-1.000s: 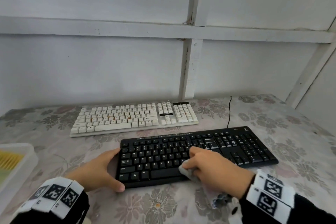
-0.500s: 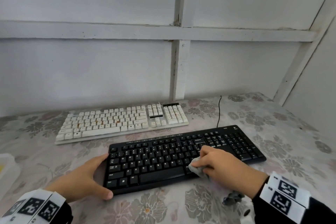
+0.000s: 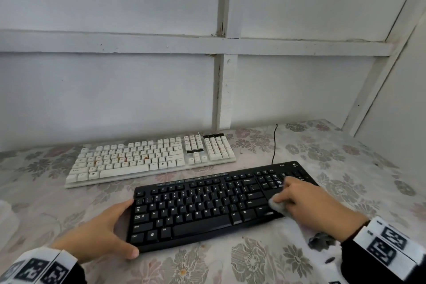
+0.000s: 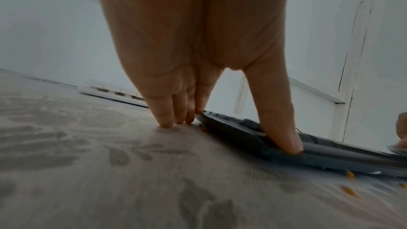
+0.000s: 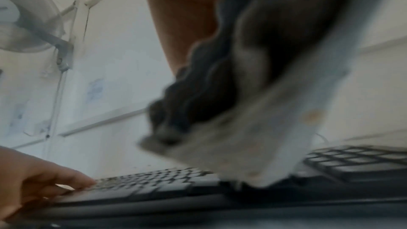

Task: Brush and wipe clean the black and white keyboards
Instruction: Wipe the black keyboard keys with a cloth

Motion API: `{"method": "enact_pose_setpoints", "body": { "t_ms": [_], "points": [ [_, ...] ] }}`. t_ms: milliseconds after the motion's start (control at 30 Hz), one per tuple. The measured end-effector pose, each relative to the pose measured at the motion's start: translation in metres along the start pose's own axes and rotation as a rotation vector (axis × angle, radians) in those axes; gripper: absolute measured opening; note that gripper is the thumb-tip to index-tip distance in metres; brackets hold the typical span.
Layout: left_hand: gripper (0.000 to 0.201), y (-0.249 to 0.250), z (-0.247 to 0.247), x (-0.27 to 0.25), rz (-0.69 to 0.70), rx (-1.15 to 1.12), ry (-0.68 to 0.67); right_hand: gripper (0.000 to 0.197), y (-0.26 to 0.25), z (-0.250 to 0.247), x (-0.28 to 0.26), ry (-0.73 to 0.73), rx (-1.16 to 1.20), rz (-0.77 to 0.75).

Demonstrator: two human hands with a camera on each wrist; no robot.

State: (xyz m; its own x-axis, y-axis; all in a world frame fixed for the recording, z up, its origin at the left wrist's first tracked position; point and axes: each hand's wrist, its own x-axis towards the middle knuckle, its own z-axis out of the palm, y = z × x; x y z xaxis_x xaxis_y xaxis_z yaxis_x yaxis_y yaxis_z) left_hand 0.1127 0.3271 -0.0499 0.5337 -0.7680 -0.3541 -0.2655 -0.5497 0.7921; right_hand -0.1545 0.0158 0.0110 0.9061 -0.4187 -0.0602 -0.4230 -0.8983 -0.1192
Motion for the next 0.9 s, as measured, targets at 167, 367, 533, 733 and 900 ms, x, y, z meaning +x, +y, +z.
{"method": "enact_pose_setpoints", "body": {
  "t_ms": [167,367,533,733,900],
  "points": [
    [0.147,0.0,-0.001,0.0,0.001,-0.015,-0.007,0.018,-0.053,0.009,0.011,-0.073,0.157,-0.266],
    [0.139,-0.001,0.0,0.002,0.012,-0.041,0.002,0.014,-0.037,0.024,0.007,-0.038,0.124,-0.209],
    [0.138,-0.005,-0.001,0.002,-0.002,-0.02,0.01,0.01,0.014,0.019,-0.007,0.036,0.072,-0.043],
    [0.136,-0.005,0.0,0.005,0.006,-0.002,0.005,0.011,0.029,0.0,-0.011,0.02,-0.041,0.073],
    [0.14,-0.008,-0.002,0.005,-0.034,0.052,0.02,0.014,-0.023,-0.002,-0.005,-0.043,0.204,-0.126]
  ]
}}
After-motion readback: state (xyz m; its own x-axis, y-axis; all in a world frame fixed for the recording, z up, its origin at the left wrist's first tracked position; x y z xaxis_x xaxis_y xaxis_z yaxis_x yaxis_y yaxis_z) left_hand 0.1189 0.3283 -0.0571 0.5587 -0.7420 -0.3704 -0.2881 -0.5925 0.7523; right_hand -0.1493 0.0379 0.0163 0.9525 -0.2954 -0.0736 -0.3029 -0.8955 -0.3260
